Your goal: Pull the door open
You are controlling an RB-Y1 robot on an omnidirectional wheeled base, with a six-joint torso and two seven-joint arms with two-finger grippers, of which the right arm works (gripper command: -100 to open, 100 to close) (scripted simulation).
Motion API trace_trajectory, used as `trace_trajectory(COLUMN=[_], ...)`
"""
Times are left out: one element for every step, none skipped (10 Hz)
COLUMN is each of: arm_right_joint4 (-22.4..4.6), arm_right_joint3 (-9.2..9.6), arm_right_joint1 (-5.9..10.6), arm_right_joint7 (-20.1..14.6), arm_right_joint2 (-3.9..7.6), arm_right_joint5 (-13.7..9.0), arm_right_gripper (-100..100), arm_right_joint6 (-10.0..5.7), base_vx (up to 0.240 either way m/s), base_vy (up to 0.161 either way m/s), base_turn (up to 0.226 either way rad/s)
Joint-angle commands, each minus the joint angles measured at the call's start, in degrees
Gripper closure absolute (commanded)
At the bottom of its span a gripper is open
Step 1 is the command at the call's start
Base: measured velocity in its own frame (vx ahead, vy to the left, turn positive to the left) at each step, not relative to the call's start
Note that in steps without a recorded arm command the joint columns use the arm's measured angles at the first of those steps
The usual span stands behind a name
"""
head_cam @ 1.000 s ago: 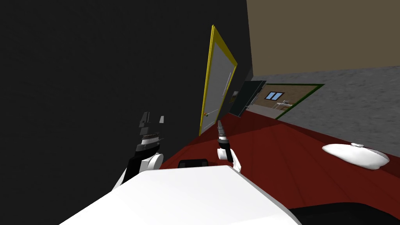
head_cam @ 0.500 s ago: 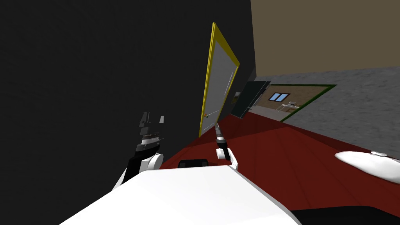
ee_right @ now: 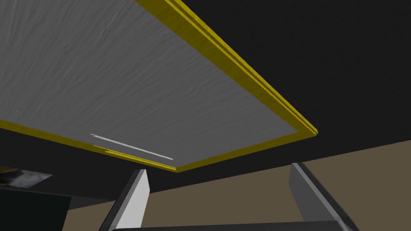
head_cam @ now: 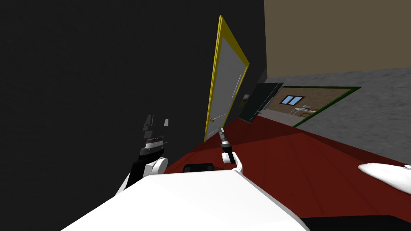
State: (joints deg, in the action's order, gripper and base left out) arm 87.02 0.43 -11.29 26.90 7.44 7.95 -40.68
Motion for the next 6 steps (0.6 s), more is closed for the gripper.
trace_trajectory(arm_right_joint4=[-1.6, -3.6, -5.0, -5.5, -7.5, -9.4], arm_right_joint3=[0.17, 0.27, 0.37, 0.37, 0.48, 0.58], arm_right_joint1=[0.35, 1.07, 1.8, 1.8, 2.52, 3.25], arm_right_joint7=[1.1, 2.4, 3.7, 3.7, 5.0, 6.3], arm_right_joint2=[-0.03, 0.21, 0.44, 0.44, 0.66, 0.89], arm_right_joint5=[0.4, 0.9, 1.4, 1.4, 1.9, 2.4], arm_right_gripper=[-100, -100, -100, -100, -100, -100], arm_right_joint6=[-0.46, -1.01, -1.57, -1.57, -2.13, -2.68], base_vx=[0.052, 0.05, 0.072, 0.061, 0.046, 0.056], base_vy=[-0.056, -0.046, -0.057, -0.047, -0.042, -0.074], base_turn=[0.03, 0.033, 0.059, 0.035, 0.043, 0.066])
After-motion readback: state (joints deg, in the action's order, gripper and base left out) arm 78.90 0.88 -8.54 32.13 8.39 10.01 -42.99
